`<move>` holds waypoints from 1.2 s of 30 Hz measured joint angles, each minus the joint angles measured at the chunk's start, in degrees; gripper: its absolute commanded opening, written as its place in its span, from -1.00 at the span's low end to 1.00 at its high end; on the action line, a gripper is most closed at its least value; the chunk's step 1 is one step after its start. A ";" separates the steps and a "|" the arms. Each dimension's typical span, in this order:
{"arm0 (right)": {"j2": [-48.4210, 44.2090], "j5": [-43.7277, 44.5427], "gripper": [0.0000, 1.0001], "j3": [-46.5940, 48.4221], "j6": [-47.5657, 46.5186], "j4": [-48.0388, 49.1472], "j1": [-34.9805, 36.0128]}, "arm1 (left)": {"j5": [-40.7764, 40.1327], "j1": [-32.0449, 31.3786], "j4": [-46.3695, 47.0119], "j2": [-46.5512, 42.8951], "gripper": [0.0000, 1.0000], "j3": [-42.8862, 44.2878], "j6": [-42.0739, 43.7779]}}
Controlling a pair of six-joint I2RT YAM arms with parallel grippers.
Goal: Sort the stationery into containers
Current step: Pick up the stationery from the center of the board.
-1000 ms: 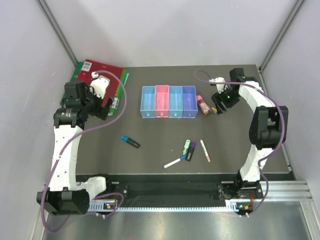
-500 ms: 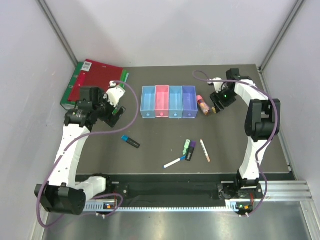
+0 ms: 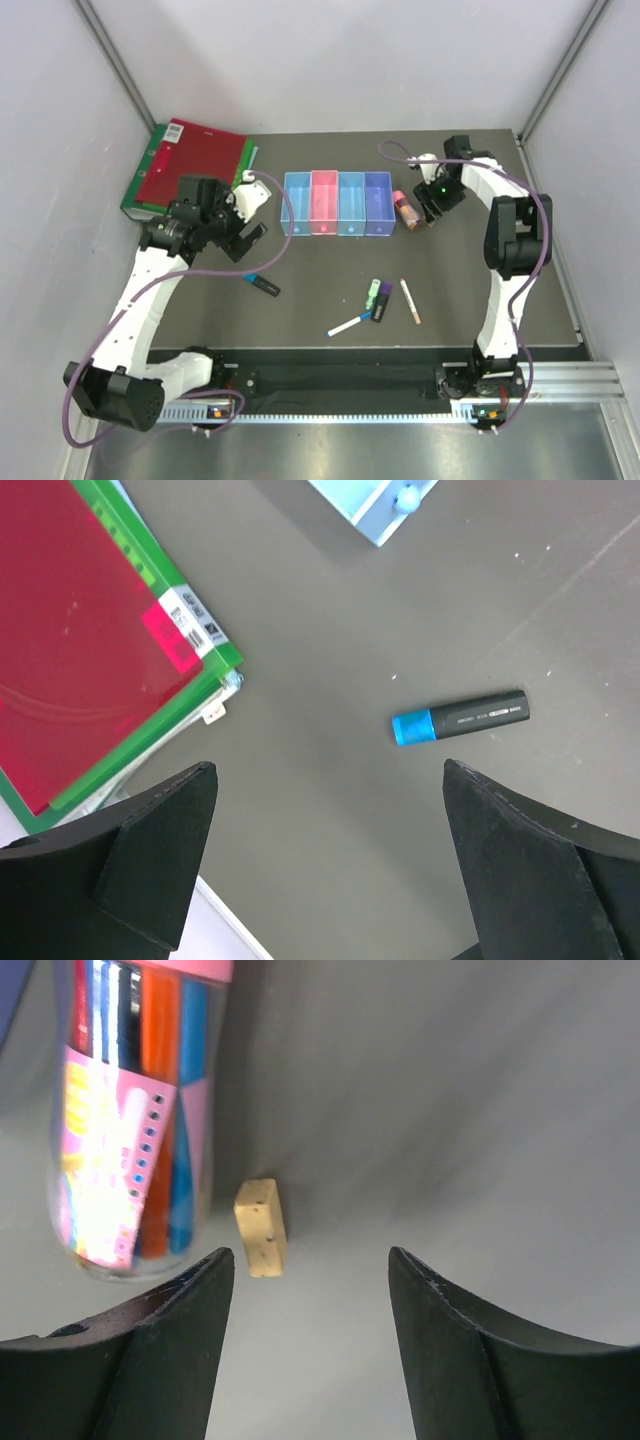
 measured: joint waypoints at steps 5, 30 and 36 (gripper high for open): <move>0.68 0.37 -0.17 0.11 0.07 0.13 0.96 | -0.02 -0.81 -0.33 1.01 0.98 1.90 0.09; -5.66 1.01 -1.00 6.10 2.43 -4.28 1.81 | 0.55 -3.78 -0.68 1.27 0.98 3.17 -0.39; -5.84 1.09 -1.00 13.14 4.00 -4.63 5.86 | 0.50 -4.07 -0.50 1.27 0.98 3.17 -0.42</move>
